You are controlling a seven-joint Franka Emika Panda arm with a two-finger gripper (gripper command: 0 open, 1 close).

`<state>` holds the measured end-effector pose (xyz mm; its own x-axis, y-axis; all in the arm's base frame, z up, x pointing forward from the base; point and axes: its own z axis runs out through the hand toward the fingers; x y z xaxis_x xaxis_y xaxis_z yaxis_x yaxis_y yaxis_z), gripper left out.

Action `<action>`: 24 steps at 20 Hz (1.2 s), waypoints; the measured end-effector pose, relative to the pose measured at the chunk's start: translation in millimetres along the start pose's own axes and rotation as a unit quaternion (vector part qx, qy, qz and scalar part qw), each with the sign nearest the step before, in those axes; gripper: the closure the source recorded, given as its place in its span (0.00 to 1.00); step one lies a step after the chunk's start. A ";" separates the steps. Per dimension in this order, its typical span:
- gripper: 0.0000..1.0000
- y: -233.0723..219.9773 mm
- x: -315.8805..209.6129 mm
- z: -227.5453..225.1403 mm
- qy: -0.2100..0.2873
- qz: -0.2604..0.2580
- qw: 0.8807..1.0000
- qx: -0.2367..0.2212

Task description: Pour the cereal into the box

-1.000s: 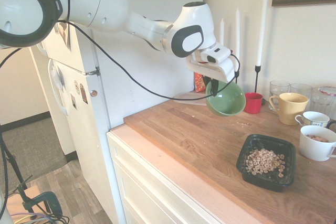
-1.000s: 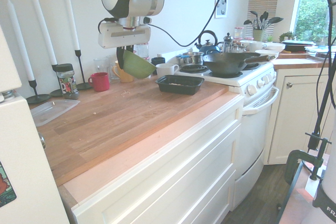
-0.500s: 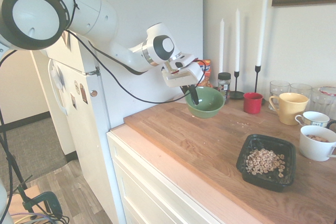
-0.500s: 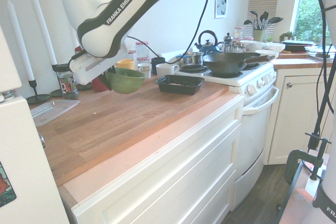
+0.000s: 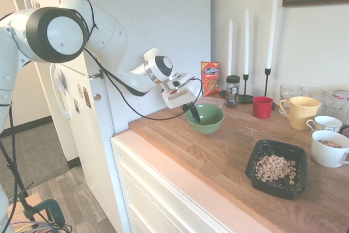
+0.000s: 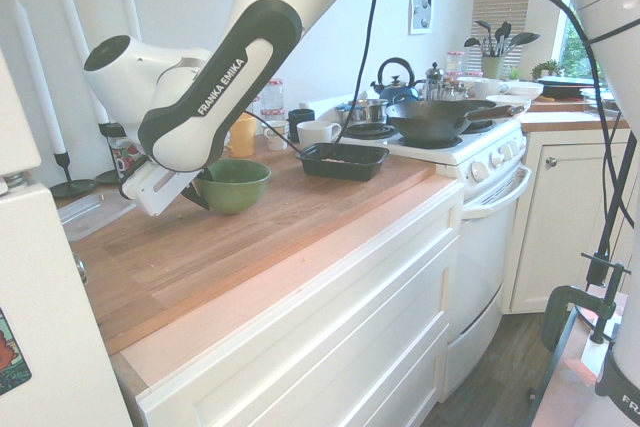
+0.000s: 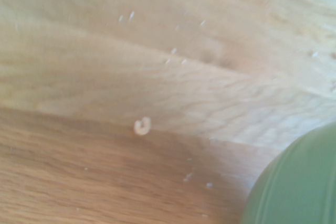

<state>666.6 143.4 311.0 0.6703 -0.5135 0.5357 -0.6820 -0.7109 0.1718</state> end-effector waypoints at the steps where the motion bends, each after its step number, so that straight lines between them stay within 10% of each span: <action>1: 1.00 -2.4 -1.7 3.1 0.004 -0.004 1.000 -0.002; 5: 1.00 -6.8 -3.0 6.6 0.008 -0.008 1.000 -0.010; 6: 0.00 -7.3 -3.1 6.9 0.009 -0.008 1.000 -0.011; 24: 0.00 -4.3 -2.9 -1.1 -0.043 0.029 0.999 0.010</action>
<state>667.3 148.4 309.6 0.6530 -0.5925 0.4717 -0.7147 -0.6882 0.1250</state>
